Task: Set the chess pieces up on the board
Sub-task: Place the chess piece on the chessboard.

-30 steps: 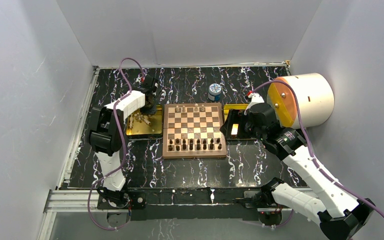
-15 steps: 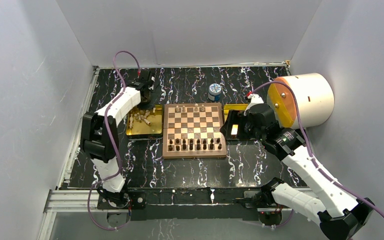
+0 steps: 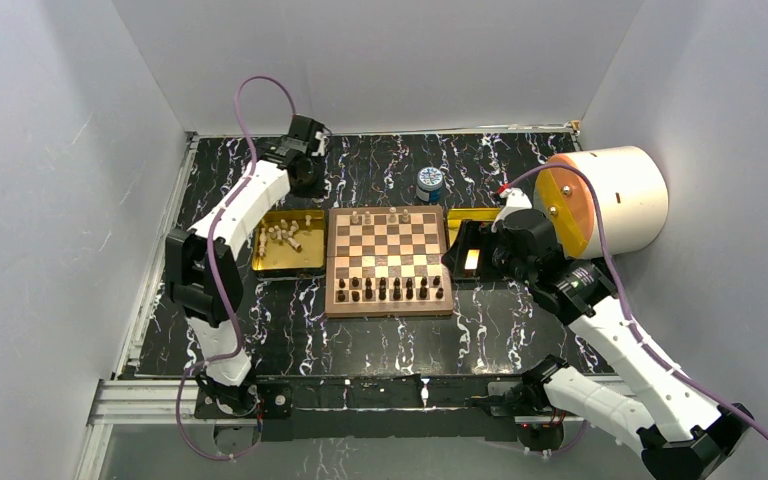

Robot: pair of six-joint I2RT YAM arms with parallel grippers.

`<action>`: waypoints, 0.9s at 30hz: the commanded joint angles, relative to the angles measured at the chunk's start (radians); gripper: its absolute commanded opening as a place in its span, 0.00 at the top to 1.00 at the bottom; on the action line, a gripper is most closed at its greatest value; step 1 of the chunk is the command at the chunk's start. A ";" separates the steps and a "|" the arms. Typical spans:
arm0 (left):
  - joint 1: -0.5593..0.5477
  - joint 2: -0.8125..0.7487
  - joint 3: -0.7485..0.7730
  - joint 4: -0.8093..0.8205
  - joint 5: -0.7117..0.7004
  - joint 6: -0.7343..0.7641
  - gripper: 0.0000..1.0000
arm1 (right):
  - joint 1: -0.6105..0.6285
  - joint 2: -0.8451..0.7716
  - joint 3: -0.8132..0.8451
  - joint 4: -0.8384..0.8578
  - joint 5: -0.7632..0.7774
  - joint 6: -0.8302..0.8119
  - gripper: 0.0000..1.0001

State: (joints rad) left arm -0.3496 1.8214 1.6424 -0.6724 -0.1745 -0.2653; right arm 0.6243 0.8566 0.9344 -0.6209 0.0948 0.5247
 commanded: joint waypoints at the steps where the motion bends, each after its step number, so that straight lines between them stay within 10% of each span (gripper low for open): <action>1: -0.071 0.046 0.069 -0.046 -0.029 -0.006 0.90 | 0.005 -0.029 -0.002 0.025 0.013 0.011 0.01; 27: -0.117 0.248 0.101 0.052 -0.047 -0.030 0.92 | 0.006 -0.045 0.001 0.007 0.029 0.012 0.01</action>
State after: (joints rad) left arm -0.4667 2.0579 1.7233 -0.6266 -0.2134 -0.3027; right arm 0.6243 0.8242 0.9344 -0.6346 0.1081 0.5320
